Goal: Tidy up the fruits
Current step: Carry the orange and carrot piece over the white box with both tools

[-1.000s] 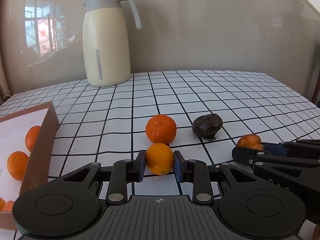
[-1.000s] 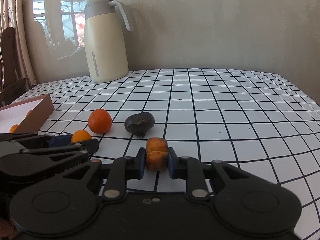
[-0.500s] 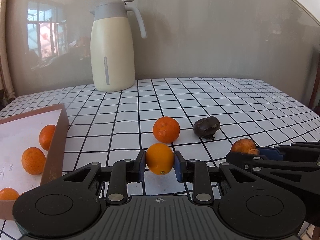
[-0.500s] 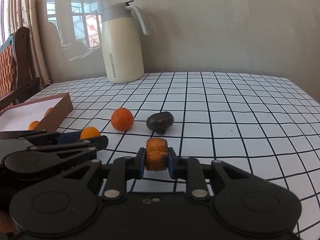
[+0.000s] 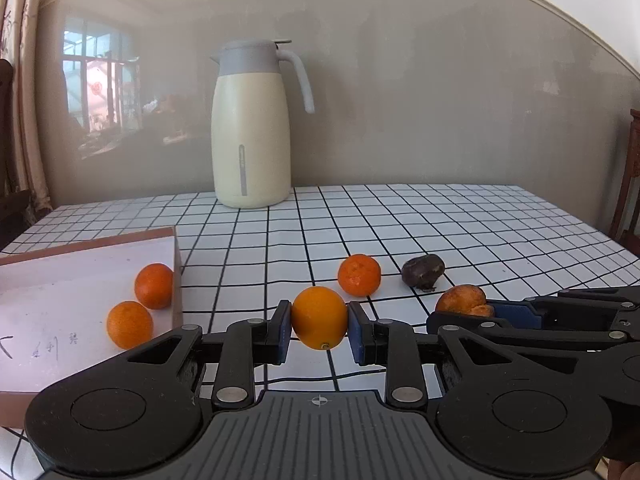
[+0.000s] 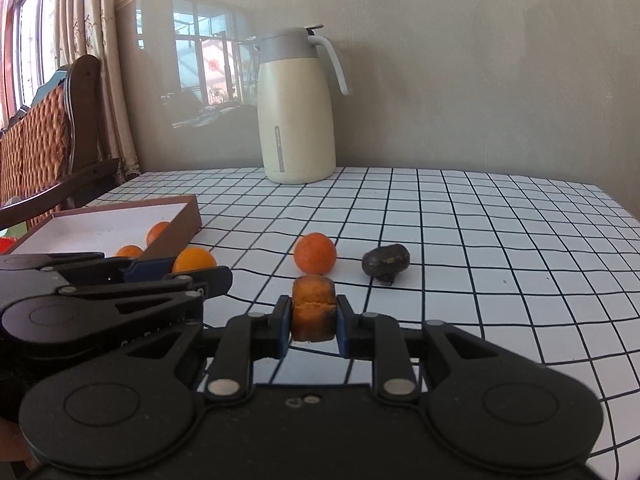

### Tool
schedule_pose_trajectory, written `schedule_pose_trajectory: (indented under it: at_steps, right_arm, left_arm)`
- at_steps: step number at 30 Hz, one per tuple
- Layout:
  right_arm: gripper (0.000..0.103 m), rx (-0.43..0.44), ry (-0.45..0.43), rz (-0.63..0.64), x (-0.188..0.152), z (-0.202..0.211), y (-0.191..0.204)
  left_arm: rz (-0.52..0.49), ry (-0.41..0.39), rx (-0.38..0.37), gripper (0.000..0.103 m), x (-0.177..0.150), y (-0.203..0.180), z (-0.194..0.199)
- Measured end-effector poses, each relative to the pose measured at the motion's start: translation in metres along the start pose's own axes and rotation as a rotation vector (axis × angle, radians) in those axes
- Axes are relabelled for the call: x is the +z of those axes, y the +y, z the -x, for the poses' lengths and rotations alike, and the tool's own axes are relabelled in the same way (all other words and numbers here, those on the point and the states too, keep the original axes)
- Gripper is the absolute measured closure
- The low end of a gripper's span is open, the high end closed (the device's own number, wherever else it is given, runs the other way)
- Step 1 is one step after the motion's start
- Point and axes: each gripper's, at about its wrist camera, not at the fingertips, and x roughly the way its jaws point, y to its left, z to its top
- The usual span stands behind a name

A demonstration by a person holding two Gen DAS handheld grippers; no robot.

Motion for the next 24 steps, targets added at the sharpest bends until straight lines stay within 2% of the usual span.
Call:
schedule_pose_trajectory:
  at_steps: [14,24]
  right_arm:
    - [0.090,0.146,-0.114,0.031,0.017,0.010,0.053]
    - [0.090,0.262,-0.167,0.059,0.025,0.003,0.096]
  left_arm:
    - [0.076,-0.098,0.098,0.073,0.005,0.059,0.047]
    - [0.139,-0.142,0.210,0.073,0.000,0.108,0.069]
